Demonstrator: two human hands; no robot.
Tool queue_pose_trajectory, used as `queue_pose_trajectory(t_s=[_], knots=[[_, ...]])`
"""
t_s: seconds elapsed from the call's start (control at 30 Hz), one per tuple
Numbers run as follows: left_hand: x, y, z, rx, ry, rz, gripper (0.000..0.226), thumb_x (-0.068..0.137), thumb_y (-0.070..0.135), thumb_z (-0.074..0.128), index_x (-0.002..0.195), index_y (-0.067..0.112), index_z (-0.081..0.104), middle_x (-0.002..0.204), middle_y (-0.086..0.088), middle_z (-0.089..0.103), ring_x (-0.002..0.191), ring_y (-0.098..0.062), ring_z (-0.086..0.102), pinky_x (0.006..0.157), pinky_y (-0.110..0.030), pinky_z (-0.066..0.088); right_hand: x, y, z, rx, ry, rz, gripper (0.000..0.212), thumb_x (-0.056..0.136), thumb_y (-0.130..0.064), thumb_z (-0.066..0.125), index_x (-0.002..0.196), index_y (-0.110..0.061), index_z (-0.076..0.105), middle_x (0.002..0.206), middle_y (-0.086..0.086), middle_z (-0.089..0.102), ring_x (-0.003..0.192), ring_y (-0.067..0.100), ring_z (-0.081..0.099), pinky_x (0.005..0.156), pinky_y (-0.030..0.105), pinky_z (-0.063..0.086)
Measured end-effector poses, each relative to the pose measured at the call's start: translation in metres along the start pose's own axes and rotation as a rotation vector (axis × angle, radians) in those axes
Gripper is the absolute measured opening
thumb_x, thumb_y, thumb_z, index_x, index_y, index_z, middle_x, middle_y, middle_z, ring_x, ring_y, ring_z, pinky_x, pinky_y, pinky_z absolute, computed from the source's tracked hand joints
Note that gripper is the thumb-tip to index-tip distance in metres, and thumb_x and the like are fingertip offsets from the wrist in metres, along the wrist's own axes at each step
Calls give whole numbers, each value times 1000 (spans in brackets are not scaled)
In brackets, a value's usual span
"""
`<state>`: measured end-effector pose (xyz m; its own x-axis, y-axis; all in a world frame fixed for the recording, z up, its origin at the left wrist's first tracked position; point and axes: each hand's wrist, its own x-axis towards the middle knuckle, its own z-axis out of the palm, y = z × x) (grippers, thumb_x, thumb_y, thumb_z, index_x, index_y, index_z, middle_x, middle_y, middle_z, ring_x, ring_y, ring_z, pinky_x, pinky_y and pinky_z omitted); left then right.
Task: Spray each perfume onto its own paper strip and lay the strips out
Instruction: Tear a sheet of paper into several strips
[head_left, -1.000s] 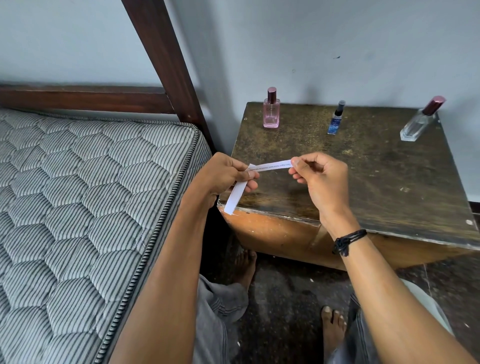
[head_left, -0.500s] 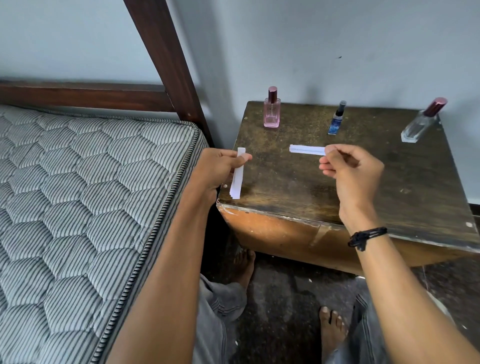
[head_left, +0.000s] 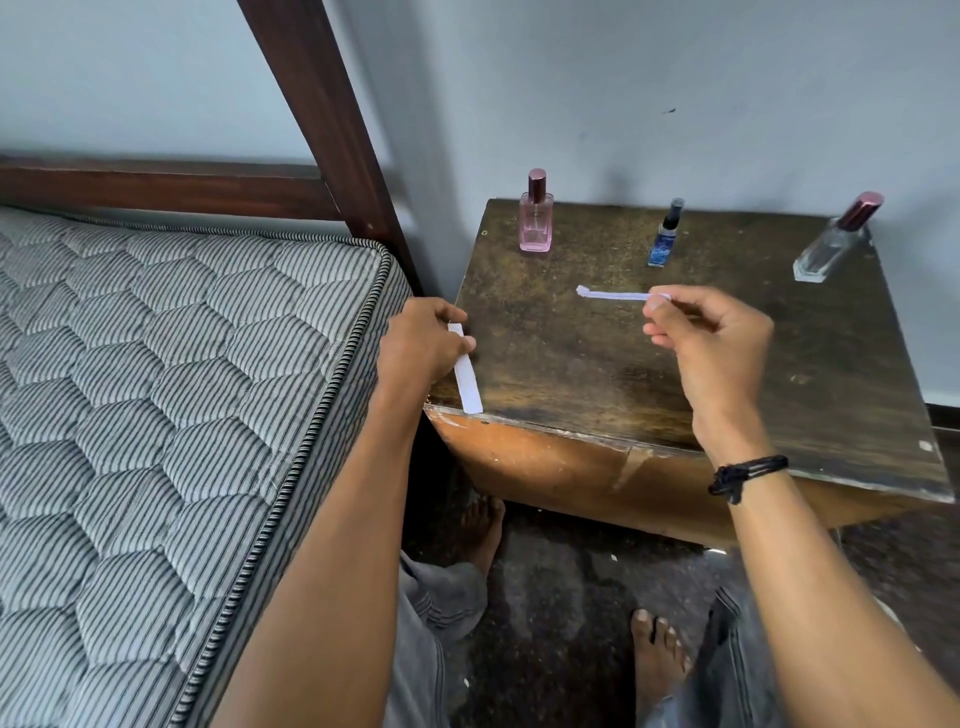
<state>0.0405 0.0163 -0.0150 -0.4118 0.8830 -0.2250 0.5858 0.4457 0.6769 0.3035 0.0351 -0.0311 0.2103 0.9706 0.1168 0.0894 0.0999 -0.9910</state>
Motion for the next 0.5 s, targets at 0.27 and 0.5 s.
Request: queue_pose_trajectory(t_s=[0.27,0.5], knots=[[0,-2,-7,153,126,44,27,81,31,81,107,32,71,107,5,67,94,-19,67,85,-37,53,-15,3,19,-286,-194,-116,12,91,-21,76,102,-24,81,94,-11,77,82,3,71,81,19,55],[-4,9,6,76,-43,182,20,86,20,77,106,24,75,77,16,66,81,0,61,89,-29,50,-28,5,35,-502,-415,-204,16,90,-21,78,105,-25,81,91,-18,70,81,-1,64,76,18,49]])
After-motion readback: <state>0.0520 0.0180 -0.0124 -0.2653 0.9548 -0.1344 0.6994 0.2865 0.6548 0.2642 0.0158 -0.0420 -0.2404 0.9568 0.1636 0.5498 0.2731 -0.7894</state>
